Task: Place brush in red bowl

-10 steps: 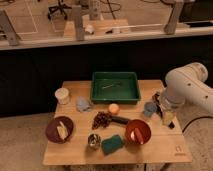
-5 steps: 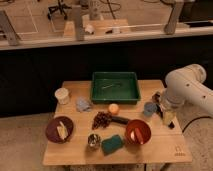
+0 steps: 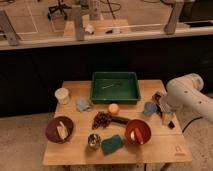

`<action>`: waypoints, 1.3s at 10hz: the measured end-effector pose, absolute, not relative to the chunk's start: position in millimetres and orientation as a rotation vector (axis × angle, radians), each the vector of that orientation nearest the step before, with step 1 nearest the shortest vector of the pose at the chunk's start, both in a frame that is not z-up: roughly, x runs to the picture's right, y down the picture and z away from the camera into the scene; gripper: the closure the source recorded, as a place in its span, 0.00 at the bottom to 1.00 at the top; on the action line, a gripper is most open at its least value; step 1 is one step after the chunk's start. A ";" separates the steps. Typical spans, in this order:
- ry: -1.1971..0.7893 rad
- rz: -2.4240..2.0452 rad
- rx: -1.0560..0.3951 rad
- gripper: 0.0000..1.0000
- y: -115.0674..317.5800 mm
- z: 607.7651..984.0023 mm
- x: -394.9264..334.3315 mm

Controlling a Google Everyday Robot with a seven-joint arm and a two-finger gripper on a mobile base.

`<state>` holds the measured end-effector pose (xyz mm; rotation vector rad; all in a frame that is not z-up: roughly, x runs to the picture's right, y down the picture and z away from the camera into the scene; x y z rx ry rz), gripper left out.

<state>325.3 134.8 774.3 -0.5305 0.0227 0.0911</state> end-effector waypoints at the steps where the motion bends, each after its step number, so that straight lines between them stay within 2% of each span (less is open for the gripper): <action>1: 0.014 0.096 -0.525 0.20 137.4 785.0 332.5; 6: 0.041 0.160 -0.545 0.20 153.0 825.4 380.3; 13: -0.010 0.274 -0.593 0.20 169.1 867.6 376.2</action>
